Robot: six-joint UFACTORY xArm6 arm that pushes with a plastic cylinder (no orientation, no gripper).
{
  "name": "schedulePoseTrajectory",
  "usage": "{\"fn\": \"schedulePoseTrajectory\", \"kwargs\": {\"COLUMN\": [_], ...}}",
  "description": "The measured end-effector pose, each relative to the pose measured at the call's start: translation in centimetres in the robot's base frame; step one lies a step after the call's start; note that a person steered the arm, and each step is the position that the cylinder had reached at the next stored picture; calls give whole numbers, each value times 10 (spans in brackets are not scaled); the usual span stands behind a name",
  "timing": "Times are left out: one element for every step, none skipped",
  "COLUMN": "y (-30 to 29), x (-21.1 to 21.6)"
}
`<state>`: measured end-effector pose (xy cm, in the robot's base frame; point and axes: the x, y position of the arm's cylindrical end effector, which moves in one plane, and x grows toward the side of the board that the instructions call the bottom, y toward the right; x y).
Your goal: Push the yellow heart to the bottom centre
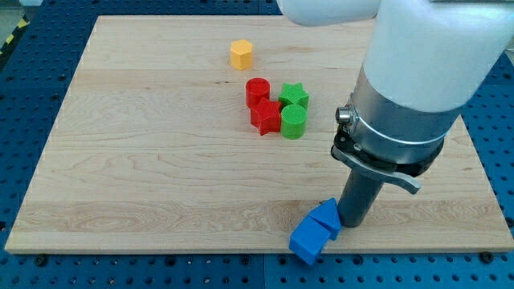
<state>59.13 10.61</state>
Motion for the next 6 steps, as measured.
{"fn": "schedulePoseTrajectory", "kwargs": {"y": [28, 77, 95, 95, 95, 121], "x": [-16, -26, -26, -26, -26, -28]}}
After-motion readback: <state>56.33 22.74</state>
